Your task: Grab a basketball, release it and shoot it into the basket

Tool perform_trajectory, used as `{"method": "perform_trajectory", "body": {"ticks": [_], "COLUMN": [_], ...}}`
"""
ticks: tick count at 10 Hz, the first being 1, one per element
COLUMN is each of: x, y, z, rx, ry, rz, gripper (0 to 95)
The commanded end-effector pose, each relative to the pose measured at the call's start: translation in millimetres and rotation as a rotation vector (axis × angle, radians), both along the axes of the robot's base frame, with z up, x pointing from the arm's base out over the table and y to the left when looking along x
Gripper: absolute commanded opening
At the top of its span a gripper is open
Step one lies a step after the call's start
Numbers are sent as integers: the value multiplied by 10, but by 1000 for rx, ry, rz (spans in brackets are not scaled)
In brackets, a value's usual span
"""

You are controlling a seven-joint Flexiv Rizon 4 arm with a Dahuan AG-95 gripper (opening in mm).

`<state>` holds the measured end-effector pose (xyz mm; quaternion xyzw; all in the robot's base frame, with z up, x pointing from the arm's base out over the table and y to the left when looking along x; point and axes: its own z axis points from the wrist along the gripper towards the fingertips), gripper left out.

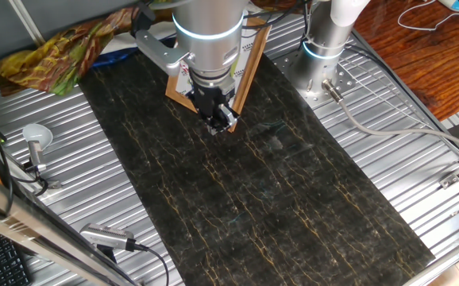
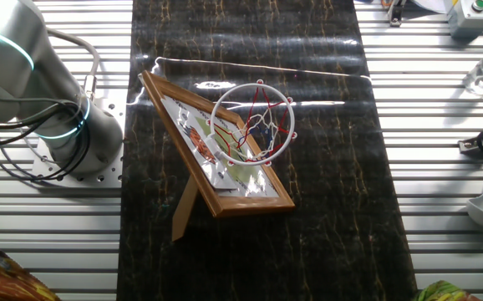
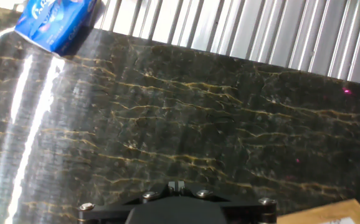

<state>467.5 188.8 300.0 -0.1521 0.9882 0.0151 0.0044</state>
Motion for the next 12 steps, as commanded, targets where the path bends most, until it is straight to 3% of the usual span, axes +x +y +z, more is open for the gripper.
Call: {"method": "perform_trajectory", "body": {"ticks": [1, 3, 4, 6, 7, 8, 9, 10, 11, 12], "x": [-5, -8, -59, -100, -136, -221, -332, -560, -638, -750], "y": [-4, -6, -17, -51, -98, -172, -229, -268, -274, -355], "z": [0, 0, 19, 10, -87, -248, -419, -689, -765, -876], "rx": [-2, -1, -2, -12, -48, -61, -42, 11, 6, 1], "ry": [-1, 0, -13, 1, 53, 49, 39, 41, 39, 55], "rz": [0, 9, 90, 14, 14, 34, 33, -16, -23, -21], "gripper": [0, 0, 0, 0, 0, 0, 0, 0, 0, 0]}}
